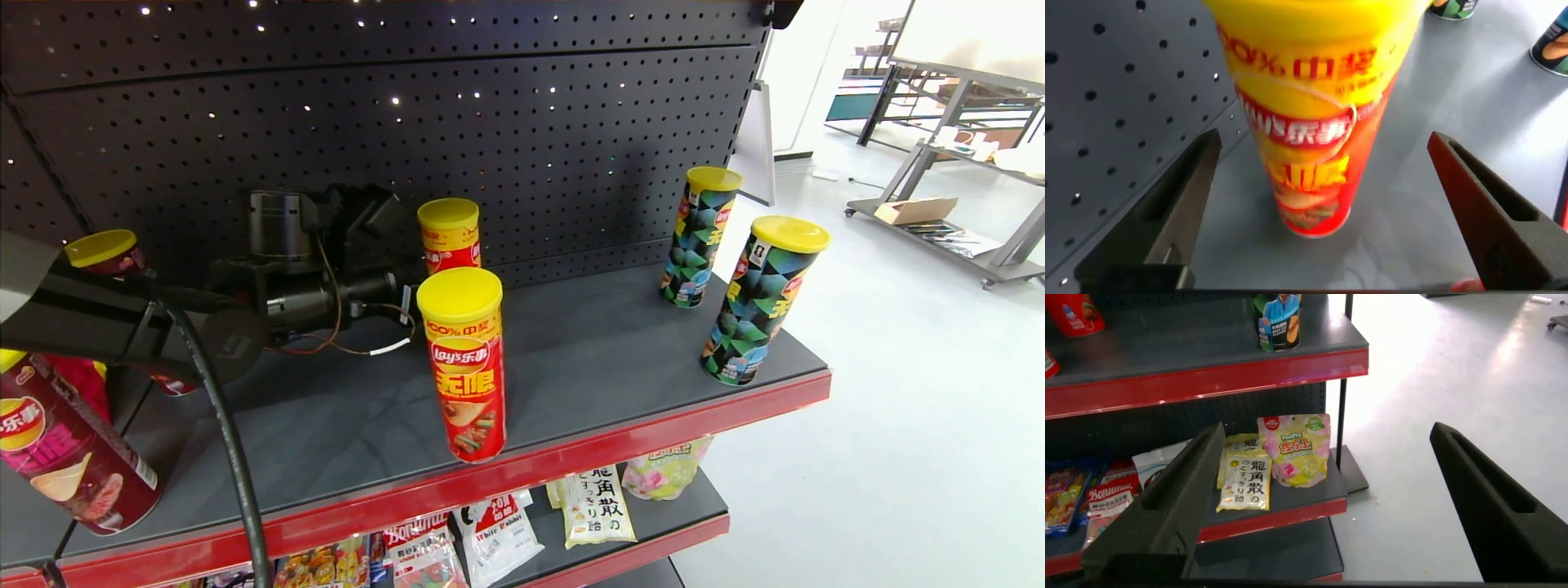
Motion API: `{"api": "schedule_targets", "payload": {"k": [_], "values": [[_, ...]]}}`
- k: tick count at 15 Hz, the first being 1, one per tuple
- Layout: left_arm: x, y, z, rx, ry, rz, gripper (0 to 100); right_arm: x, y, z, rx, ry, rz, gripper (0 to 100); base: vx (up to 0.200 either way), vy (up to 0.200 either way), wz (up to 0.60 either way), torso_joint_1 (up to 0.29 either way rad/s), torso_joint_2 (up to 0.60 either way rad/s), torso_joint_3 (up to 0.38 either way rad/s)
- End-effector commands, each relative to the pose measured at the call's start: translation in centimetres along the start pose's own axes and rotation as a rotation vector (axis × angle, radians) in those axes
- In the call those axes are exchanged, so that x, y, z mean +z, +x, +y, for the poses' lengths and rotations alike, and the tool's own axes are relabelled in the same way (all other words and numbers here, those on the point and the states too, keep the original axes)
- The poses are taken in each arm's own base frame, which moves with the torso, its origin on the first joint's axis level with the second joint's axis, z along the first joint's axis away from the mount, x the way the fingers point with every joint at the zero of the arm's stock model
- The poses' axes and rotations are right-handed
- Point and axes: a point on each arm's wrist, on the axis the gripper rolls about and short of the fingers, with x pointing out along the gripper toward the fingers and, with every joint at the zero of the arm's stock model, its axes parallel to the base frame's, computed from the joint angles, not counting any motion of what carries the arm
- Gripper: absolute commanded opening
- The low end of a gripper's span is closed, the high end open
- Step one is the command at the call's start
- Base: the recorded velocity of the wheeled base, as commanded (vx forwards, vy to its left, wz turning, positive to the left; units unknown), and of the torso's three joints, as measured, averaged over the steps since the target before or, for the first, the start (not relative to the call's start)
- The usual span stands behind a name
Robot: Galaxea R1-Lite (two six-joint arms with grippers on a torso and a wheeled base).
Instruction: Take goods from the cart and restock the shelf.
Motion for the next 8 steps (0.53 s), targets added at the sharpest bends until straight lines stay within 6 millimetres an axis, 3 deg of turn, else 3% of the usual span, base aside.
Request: {"api": "schedule_targets", "payload": {"k": [1,4,8], "values": [[-0.1,-2.2,0.0,0.021,-0.005,0.004,100,0.0,0.0,0.0,0.002,0.0,0.001,100,0.0,0.0,0.0,0.0,0.0,0.0],[-1.7,-5.7,0.2,0.064,-0.033,0.054,100,0.0,0.0,0.0,0.0,0.0,0.001,100,0.0,0.0,0.0,0.0,0.0,0.0],[-2.5,-10.4,-0.8,0.105,-0.042,0.058,100,0.0,0.0,0.0,0.0,0.0,0.001,100,0.0,0.0,0.0,0.0,0.0,0.0]]}}
